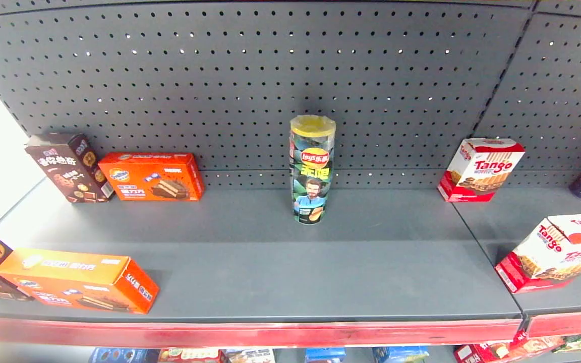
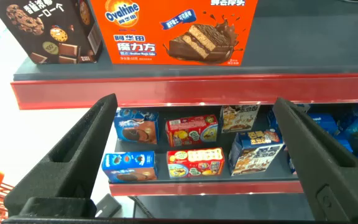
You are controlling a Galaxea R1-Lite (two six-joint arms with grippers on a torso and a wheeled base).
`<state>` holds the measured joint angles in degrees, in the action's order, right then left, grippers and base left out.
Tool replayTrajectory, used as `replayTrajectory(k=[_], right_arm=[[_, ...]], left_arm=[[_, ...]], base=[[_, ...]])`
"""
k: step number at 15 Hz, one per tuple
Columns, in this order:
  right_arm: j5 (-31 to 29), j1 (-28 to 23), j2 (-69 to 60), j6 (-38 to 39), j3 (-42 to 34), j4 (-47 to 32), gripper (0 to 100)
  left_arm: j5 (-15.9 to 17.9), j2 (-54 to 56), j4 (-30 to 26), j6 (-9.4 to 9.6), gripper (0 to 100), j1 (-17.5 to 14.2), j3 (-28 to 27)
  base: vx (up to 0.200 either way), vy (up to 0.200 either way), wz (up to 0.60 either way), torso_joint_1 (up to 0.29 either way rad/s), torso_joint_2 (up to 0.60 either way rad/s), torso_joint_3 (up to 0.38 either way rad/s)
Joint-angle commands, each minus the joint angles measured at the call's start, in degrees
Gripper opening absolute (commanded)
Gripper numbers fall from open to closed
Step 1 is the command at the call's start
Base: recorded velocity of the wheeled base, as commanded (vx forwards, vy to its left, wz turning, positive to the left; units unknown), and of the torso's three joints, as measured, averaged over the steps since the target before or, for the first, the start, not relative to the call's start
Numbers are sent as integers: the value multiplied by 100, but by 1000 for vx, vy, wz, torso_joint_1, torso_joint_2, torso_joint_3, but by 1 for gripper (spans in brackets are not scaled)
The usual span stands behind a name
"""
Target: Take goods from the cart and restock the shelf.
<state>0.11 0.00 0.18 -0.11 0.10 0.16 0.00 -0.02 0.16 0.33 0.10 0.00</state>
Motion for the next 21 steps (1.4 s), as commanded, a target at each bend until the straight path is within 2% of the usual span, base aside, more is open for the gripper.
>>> replayTrajectory(k=[1, 10, 21], right_arm=[[7, 0, 8, -7, -1, 2, 100], [7, 0, 8, 2, -1, 2, 100], [-2, 0, 8, 11, -1, 2, 100]], left_arm=[[0, 2, 2, 2, 100, -1, 0], [9, 2, -7, -15, 100, -1, 0], [26, 2, -7, -7, 100, -1, 0]], base=[[0, 0, 0, 0, 0, 0], [0, 0, 0, 0, 0, 0], [0, 0, 600, 4, 6, 1]])
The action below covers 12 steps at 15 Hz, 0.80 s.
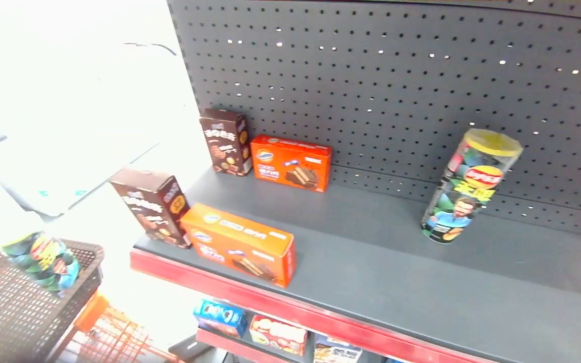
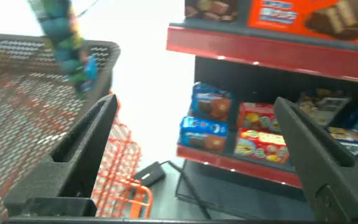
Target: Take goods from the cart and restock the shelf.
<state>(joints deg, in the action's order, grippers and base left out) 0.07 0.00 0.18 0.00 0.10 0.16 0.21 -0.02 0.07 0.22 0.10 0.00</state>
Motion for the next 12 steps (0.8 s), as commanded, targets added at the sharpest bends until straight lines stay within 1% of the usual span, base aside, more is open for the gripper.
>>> replayTrajectory(k=[1, 2, 9, 10, 11, 12], right_arm=[[1, 0, 8, 0, -1, 2, 100], [1, 0, 8, 0, -1, 2, 100], [1, 0, 8, -9, -1, 2, 100], [1, 0, 8, -9, -1, 2, 100], [1, 0, 8, -9, -1, 2, 100], [1, 0, 8, -9, -1, 2, 100]], left_arm=[[-3, 2, 1, -4, 100, -1, 0], [-3, 2, 1, -4, 100, -1, 0], [14, 2, 1, 4, 100, -1, 0], [-30, 2, 1, 13, 100, -10, 0], [-153, 2, 45, 48, 100, -10, -26], [-240, 2, -42, 180, 100, -10, -475]], base=[[0, 0, 600, 2, -2, 2], [0, 0, 600, 2, -2, 7], [0, 0, 0, 0, 0, 0], [0, 0, 0, 0, 0, 0], [0, 0, 0, 0, 0, 0], [0, 0, 0, 0, 0, 0]])
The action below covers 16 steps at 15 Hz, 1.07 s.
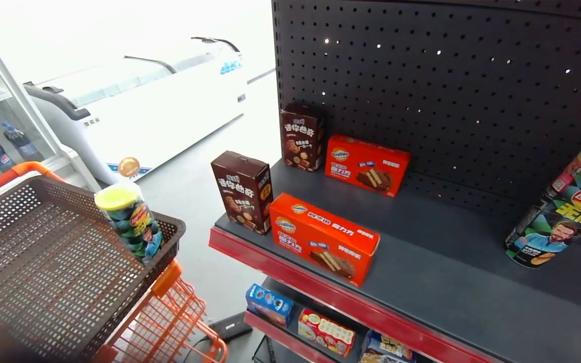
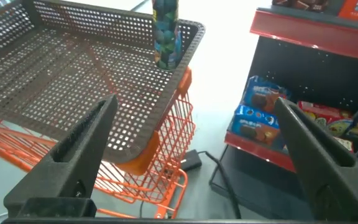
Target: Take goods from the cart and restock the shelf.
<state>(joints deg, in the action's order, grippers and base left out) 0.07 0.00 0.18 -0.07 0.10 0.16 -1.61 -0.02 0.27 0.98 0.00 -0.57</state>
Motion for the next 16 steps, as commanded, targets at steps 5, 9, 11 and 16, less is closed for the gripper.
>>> replayTrajectory(k=[5, 9, 11, 16], right_arm=[[1, 0, 8, -1, -1, 2, 100], [1, 0, 8, -1, -1, 2, 100], [1, 0, 8, -1, -1, 2, 100], [1, 0, 8, -1, -1, 2, 100]], left_arm=[[-322, -2467, -783, 149, 100, 9, -1938], [38, -4708, 1010, -36, 100, -378, -2026], [504, -5825, 1951, 272, 100, -773, -2043], [389, -8435, 5115, 439, 100, -800, -1358]], base=[[0, 0, 0, 0, 0, 0], [0, 0, 0, 0, 0, 0], [0, 0, 0, 0, 0, 0], [0, 0, 0, 0, 0, 0]])
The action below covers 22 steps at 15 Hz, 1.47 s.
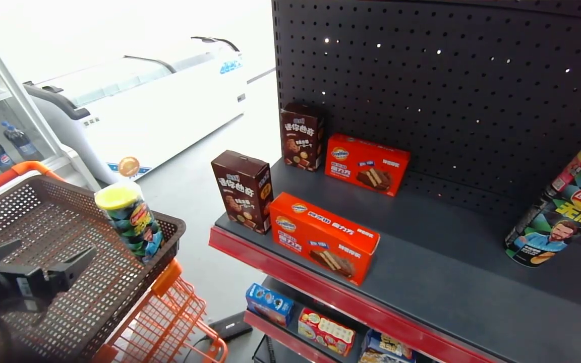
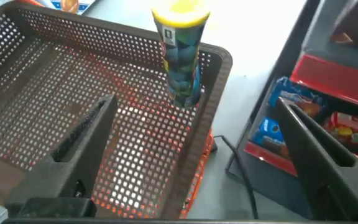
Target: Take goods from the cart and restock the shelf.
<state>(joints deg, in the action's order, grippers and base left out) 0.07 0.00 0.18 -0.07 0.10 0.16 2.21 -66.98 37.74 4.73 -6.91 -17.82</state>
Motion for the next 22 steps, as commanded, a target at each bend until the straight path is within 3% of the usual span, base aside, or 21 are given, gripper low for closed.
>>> replayTrajectory(k=[1, 4, 5, 7, 8, 13, 16, 17, 22], right_arm=[[1, 0, 8, -1, -1, 2, 100], [1, 0, 8, -1, -1, 2, 100], [1, 0, 8, -1, -1, 2, 100], [1, 0, 8, -1, -1, 2, 100], [1, 0, 8, -1, -1, 2, 100], [1, 0, 8, -1, -1, 2, 100], [1, 0, 8, -1, -1, 2, 100], [1, 0, 8, -1, -1, 2, 100], [1, 0, 8, -1, -1, 2, 100]], left_arm=[[-54, -2355, 2194, 125, 100, -144, 358], [-62, -3955, 4444, 195, 100, -153, 306], [-62, -4113, 4663, 204, 100, -153, 244], [-45, -4640, 4874, 292, 100, -161, -19], [-45, -4948, 5015, 344, 100, -188, -406], [-45, -5765, 5173, 353, 100, -170, -1443], [-54, -6029, 5226, 344, 100, -135, -1716], [-54, -6038, 5226, 344, 0, -135, -1892], [-54, -5924, 5226, 336, 0, -126, -2111]], base=[[0, 0, 0, 0, 0, 0], [0, 0, 0, 0, 0, 0], [0, 0, 0, 0, 0, 0], [0, 0, 0, 0, 0, 0], [0, 0, 0, 0, 0, 0], [0, 0, 0, 0, 0, 0], [0, 0, 0, 0, 0, 0], [0, 0, 0, 0, 0, 0], [0, 0, 0, 0, 0, 0]])
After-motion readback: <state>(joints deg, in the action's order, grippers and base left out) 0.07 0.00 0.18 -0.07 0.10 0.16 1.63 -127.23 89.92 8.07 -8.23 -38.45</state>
